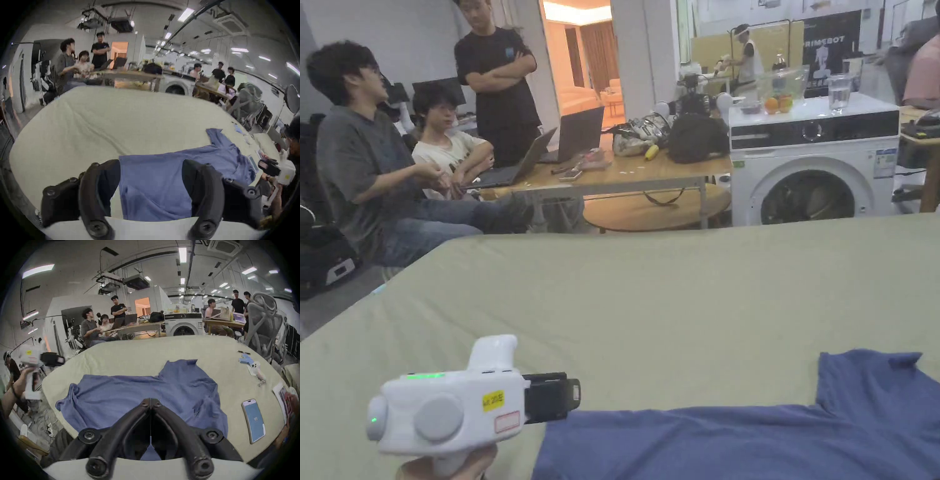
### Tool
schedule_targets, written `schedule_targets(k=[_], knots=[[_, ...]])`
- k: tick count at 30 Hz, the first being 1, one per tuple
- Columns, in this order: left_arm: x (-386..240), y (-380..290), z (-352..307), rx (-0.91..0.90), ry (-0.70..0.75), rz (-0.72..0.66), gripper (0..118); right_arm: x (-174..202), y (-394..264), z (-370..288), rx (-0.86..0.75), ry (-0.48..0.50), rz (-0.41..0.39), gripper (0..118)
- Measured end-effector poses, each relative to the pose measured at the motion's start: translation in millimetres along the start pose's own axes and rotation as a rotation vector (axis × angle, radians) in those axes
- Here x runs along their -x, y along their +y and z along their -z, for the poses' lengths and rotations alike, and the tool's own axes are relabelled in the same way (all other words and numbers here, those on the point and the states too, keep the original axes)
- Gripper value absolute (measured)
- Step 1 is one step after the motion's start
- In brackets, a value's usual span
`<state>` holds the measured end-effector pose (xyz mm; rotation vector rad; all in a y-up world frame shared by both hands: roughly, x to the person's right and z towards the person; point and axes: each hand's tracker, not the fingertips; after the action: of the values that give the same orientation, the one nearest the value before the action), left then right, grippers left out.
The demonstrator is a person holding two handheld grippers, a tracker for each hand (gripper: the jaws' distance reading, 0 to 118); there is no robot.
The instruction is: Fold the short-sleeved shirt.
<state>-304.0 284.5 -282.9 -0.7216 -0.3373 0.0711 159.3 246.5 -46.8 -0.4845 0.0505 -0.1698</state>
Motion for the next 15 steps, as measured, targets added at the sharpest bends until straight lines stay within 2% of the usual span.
schedule_targets(k=[3,5,6,7,9,11,15], knots=[[16,10,74,0.159,0.033,-0.087,75,-10,-5,-2,0.023,-0.028,-0.005,0],[20,9,109,0.235,0.082,-0.072,53,-16,-6,-4,0.044,-0.048,-0.007,0],[22,7,124,0.257,0.107,-0.051,36,-21,-8,-6,0.054,-0.064,-0.007,0],[24,4,135,0.265,0.135,-0.048,30,-26,-8,-7,0.064,-0.075,-0.006,0],[28,-2,155,0.383,0.150,-0.095,28,-38,-8,-8,0.088,-0.099,0.000,0],[23,-1,151,0.319,0.143,-0.085,7,-49,-4,-6,0.102,-0.110,-0.003,0],[13,3,159,0.358,0.119,-0.040,1,-70,29,20,0.117,-0.115,-0.024,0]])
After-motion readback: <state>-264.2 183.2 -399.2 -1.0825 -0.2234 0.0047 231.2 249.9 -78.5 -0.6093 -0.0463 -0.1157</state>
